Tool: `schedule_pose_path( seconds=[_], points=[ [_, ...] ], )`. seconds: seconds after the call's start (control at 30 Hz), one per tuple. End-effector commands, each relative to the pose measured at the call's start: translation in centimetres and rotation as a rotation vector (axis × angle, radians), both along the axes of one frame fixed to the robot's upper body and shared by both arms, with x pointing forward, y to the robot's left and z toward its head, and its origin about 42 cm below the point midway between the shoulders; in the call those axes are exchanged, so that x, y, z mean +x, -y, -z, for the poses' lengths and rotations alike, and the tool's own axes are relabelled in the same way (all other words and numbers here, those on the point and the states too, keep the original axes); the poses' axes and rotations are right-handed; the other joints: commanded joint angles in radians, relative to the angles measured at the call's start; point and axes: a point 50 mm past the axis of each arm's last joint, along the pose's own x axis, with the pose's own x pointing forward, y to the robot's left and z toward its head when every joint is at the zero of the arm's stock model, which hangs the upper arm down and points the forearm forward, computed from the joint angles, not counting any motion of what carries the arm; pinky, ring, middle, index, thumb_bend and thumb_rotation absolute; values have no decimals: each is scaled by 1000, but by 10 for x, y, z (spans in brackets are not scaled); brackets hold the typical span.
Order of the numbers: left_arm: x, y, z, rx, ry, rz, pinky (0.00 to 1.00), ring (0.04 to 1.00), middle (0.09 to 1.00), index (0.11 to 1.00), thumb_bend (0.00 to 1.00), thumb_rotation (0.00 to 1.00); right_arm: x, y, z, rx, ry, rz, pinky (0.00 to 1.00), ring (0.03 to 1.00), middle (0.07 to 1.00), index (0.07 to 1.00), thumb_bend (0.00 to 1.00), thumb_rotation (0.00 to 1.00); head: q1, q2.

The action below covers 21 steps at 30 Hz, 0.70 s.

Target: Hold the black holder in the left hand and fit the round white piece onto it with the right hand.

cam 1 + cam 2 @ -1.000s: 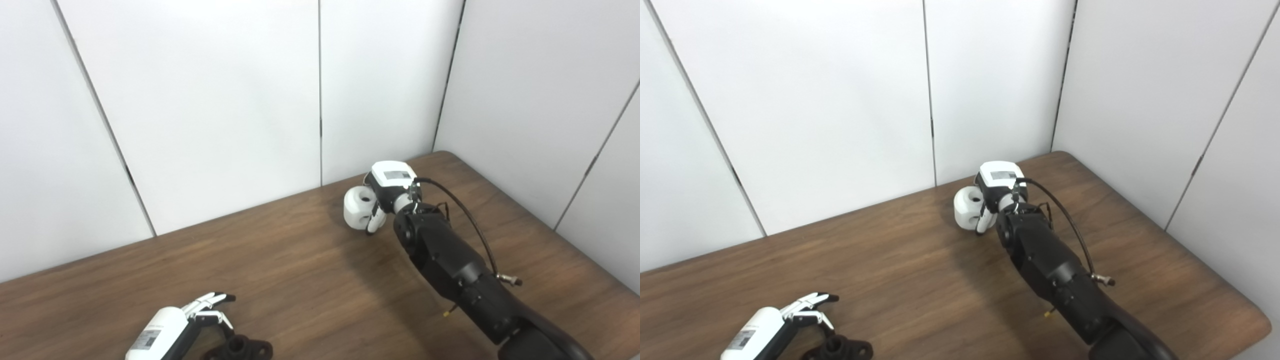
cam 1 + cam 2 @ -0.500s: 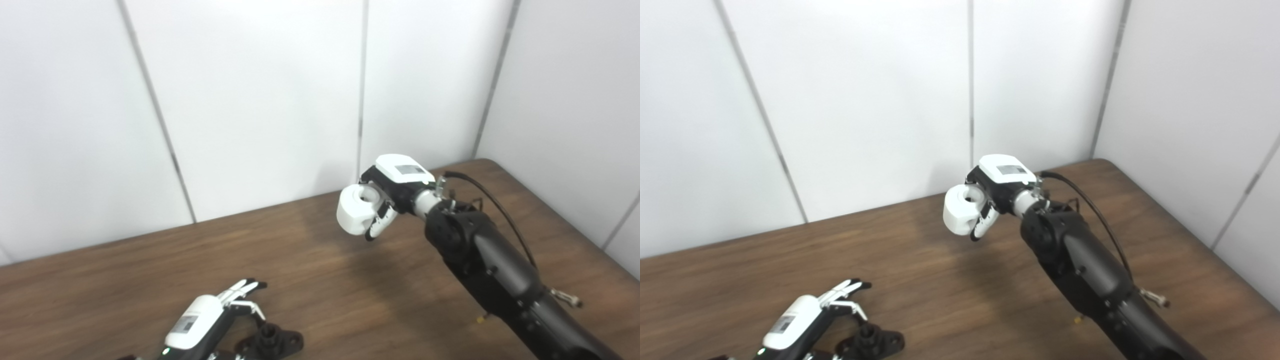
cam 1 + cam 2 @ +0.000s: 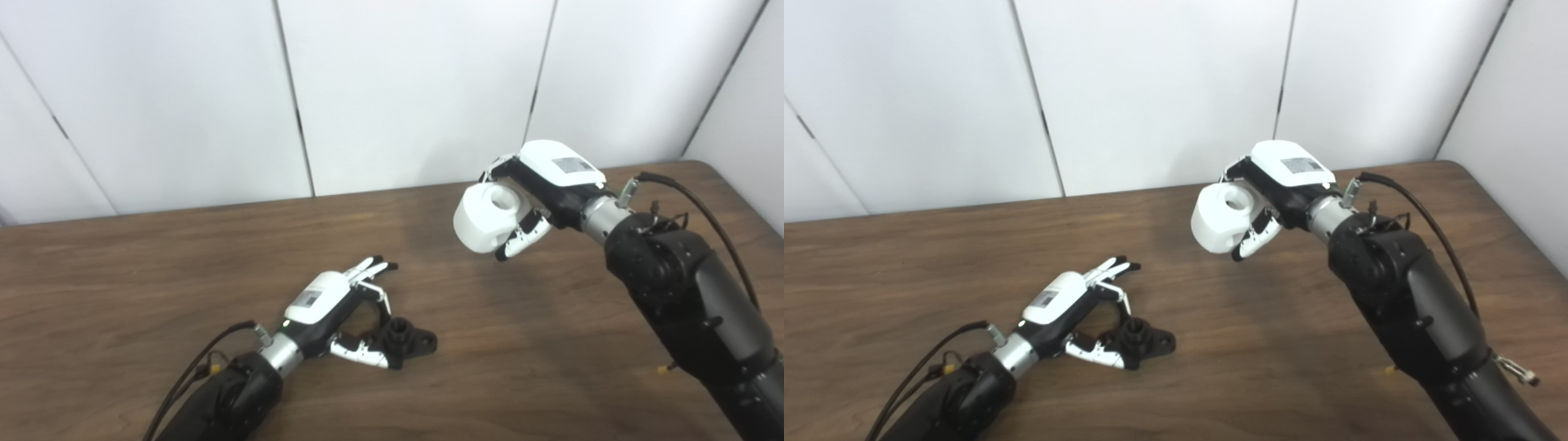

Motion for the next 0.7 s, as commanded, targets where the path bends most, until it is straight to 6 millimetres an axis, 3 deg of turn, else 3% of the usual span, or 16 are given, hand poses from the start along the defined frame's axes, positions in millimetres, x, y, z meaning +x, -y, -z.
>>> schedule_pose_path(
  seconds=[0.0, 0.23, 0.67],
  points=[
    [-20, -4, 49, 242, -154, -28, 944, 1000, 954, 487, 523, 71, -5, -5, -28, -5, 93, -59, 887, 859, 757, 481, 522, 145, 8, 7],
    [-17, 5, 48, 250, -131, -32, 936, 1000, 955, 485, 523, 73, -15, -23, -32, -8, 79, -154, 874, 867, 760, 480, 522, 145, 29, 23],
    [-16, 15, 48, 249, -139, -42, 940, 1000, 957, 485, 523, 73, -22, -60, -16, -19, 46, -311, 833, 837, 747, 481, 524, 144, 45, 37]
  ],
)
